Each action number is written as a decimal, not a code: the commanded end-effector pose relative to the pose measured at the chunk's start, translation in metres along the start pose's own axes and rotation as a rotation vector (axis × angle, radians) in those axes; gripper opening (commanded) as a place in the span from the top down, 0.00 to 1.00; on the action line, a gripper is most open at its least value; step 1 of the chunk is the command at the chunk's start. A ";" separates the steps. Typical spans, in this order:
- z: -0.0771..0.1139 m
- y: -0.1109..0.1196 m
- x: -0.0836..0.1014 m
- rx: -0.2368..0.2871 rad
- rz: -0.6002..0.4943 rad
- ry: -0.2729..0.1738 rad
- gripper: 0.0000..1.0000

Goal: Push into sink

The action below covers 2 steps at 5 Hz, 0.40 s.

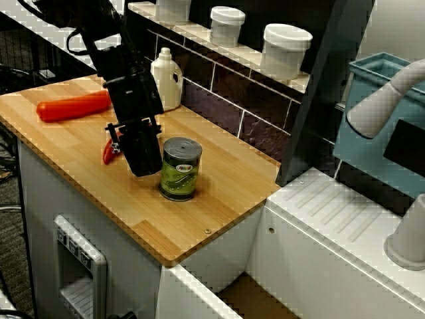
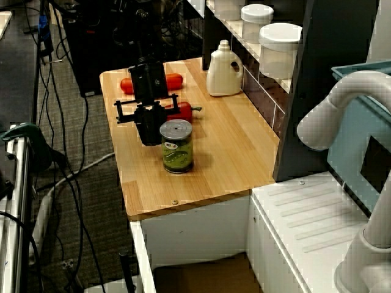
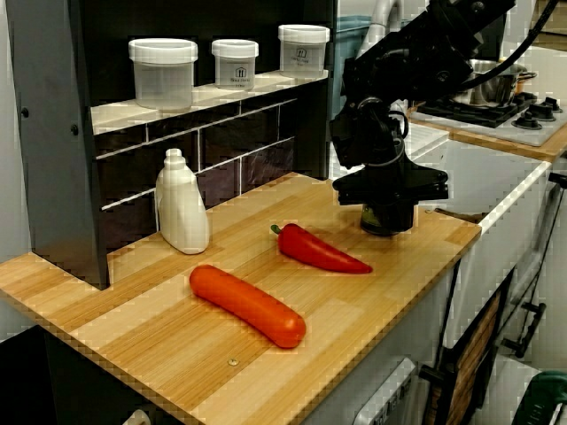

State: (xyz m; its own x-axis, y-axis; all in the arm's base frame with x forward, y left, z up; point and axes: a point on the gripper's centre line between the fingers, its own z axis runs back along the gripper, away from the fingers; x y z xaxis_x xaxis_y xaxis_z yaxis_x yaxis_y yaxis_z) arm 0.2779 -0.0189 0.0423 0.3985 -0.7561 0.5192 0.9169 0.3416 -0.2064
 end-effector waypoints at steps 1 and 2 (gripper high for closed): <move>0.016 0.017 -0.002 0.061 0.005 -0.018 1.00; 0.020 0.024 -0.005 0.072 0.014 -0.020 1.00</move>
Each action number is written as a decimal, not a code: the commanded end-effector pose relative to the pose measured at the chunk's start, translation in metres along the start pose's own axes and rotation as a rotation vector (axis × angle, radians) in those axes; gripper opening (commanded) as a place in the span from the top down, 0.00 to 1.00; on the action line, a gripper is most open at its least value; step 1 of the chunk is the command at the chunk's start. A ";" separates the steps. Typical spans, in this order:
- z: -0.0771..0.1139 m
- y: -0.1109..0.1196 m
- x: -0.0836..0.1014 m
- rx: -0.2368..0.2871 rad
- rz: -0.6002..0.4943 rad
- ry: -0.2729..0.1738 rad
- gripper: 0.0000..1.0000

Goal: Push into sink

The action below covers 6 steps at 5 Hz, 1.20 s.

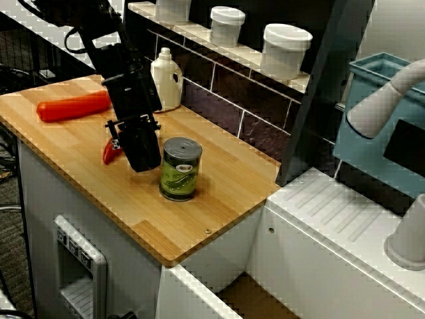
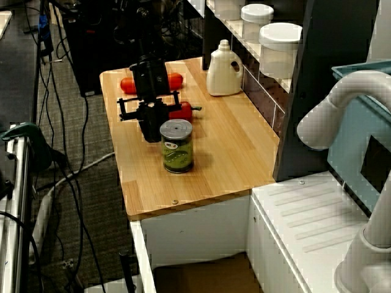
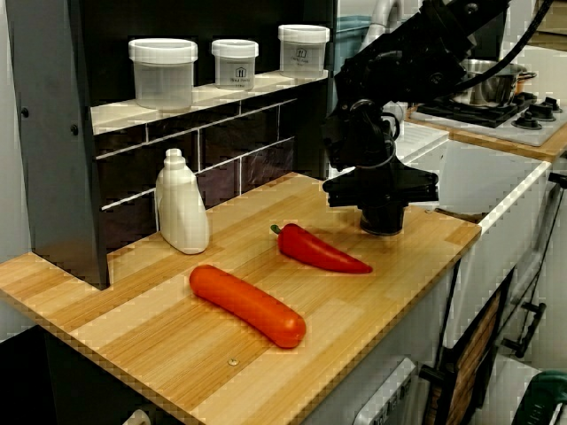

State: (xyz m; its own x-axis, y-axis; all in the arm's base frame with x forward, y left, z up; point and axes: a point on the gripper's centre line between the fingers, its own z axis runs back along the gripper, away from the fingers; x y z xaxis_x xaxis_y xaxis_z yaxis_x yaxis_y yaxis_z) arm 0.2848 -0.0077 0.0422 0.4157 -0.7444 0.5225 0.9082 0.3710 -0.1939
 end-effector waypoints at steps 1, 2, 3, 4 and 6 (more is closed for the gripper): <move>0.014 0.023 0.001 0.050 0.010 -0.013 1.00; 0.005 0.021 0.007 0.031 0.020 -0.015 1.00; -0.008 0.017 0.018 0.008 0.032 -0.014 1.00; -0.018 0.009 0.035 -0.017 0.030 -0.018 1.00; -0.043 -0.008 0.058 -0.066 0.059 -0.027 1.00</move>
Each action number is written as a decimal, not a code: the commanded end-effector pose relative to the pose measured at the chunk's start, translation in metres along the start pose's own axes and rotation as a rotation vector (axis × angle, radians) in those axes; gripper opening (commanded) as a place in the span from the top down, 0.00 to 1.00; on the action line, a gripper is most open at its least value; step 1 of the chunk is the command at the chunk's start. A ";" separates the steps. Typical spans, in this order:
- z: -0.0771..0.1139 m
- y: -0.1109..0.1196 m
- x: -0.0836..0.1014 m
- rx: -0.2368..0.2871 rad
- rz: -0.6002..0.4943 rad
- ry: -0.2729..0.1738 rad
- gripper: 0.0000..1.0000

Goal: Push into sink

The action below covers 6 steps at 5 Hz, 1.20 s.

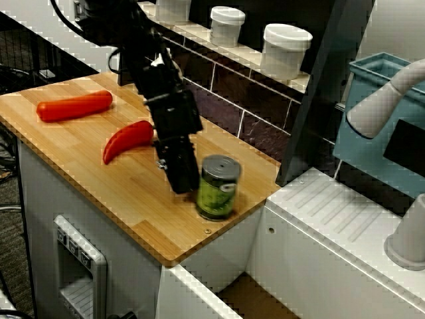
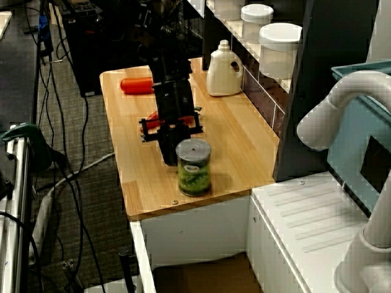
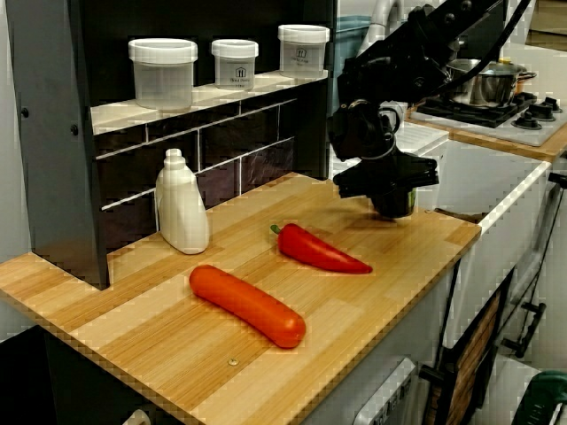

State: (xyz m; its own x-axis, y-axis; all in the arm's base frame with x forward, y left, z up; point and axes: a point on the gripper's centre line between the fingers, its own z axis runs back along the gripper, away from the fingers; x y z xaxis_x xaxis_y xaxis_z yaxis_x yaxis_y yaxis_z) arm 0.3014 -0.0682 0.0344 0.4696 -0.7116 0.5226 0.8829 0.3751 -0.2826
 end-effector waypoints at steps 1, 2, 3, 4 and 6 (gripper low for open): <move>-0.009 -0.002 0.012 -0.011 0.011 -0.003 1.00; -0.011 -0.008 0.012 -0.026 0.006 -0.004 1.00; -0.006 -0.009 0.011 -0.018 0.002 -0.016 1.00; 0.001 -0.001 0.006 -0.007 0.021 -0.025 1.00; 0.024 0.014 -0.007 0.024 0.050 -0.057 1.00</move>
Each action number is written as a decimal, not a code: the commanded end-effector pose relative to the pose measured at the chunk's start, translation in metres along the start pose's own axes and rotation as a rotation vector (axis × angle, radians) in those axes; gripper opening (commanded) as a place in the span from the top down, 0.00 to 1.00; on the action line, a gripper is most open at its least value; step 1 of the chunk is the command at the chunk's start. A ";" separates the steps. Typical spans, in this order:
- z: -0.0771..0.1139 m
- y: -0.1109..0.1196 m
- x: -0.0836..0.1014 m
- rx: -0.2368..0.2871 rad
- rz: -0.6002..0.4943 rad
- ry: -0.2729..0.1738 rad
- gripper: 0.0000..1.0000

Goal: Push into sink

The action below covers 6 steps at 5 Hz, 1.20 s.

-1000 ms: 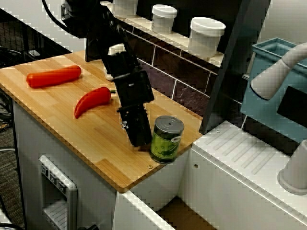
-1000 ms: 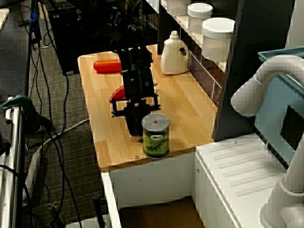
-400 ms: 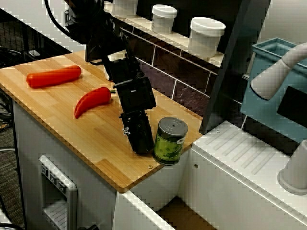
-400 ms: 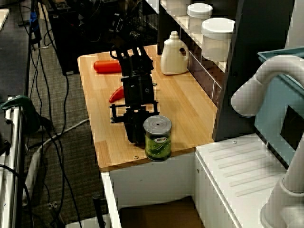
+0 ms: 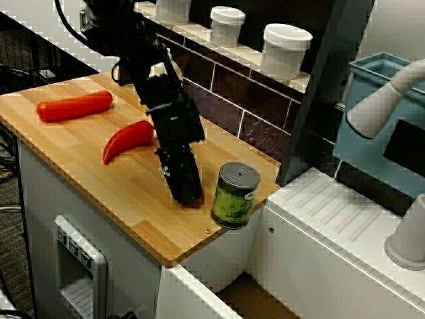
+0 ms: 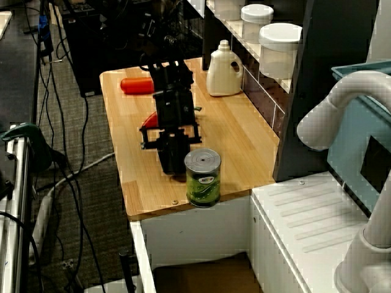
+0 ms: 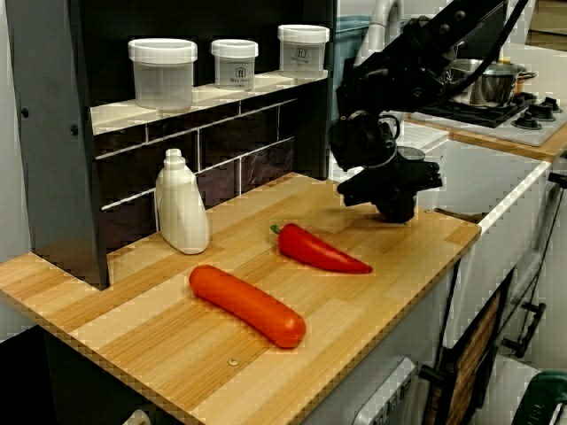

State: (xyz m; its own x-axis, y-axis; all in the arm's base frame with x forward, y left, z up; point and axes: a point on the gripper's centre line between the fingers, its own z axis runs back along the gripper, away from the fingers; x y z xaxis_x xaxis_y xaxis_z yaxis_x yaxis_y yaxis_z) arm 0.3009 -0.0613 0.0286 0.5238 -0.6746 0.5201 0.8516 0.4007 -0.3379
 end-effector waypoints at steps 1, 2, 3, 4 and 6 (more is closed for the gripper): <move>0.028 0.010 0.005 0.033 -0.004 -0.057 1.00; 0.016 0.006 0.014 -0.003 0.004 -0.054 1.00; -0.001 -0.004 0.028 0.004 -0.017 -0.037 1.00; -0.015 -0.011 0.041 -0.004 -0.018 -0.048 1.00; -0.040 -0.021 0.055 -0.028 -0.026 -0.015 1.00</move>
State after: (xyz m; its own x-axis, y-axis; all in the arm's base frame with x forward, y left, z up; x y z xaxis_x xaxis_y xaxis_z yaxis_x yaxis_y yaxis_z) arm 0.3049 -0.1329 0.0242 0.5291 -0.6726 0.5174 0.8461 0.3721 -0.3816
